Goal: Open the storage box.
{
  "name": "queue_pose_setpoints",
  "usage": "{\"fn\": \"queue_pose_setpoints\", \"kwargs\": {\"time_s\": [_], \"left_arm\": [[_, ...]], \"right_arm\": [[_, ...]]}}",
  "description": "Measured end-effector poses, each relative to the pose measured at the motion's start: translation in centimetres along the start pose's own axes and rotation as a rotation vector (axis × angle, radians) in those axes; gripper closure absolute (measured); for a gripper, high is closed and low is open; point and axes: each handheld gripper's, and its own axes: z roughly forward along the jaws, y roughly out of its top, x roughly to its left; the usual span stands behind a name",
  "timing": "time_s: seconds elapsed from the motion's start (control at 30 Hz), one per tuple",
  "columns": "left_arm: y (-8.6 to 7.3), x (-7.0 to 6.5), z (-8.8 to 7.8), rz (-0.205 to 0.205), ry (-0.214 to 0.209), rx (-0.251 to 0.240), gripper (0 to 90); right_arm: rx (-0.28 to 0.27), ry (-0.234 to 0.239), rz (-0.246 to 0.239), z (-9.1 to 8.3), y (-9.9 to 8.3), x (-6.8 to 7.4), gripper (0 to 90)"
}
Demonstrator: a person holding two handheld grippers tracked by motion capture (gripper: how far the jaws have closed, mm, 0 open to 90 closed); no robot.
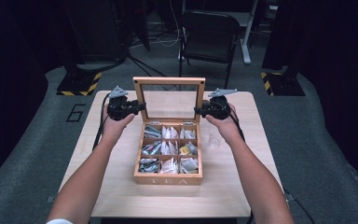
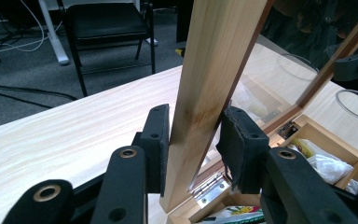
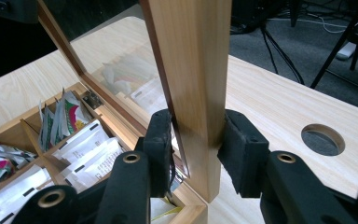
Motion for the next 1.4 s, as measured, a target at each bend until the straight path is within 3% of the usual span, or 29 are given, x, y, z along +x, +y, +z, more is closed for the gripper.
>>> {"fn": "queue_pose_setpoints", "kwargs": {"time_s": [0.27,0.73,0.9,0.97,1.27,1.4], "left_arm": [[0.0,0.1,0.2,-0.013,0.003,-0.010,63.3],[-0.6,0.3,0.9,-0.023,0.012,0.033,59.1],[-0.5,0.4,0.3,-0.025,0.010,0.031,59.2],[-0.5,0.3,0.2,-0.042,0.007,0.015,59.3],[-0.6,0.1,-0.2,-0.016,-0.008,0.024,59.6],[-0.6,0.0,-0.4,-0.022,-0.012,0.026,59.5]], "right_arm": [[-0.002,0.005,0.009,0.1,0.0,-0.2,64.5],[0.006,-0.016,0.023,0.6,0.4,-0.5,65.6],[0.014,-0.021,0.025,0.7,0.5,-0.6,65.8],[0.014,-0.024,0.029,0.7,0.5,-0.5,65.7],[0.027,-0.024,0.028,1.0,0.8,-0.9,65.5],[0.030,-0.033,0.035,1.2,0.7,-1.1,63.7]]}}
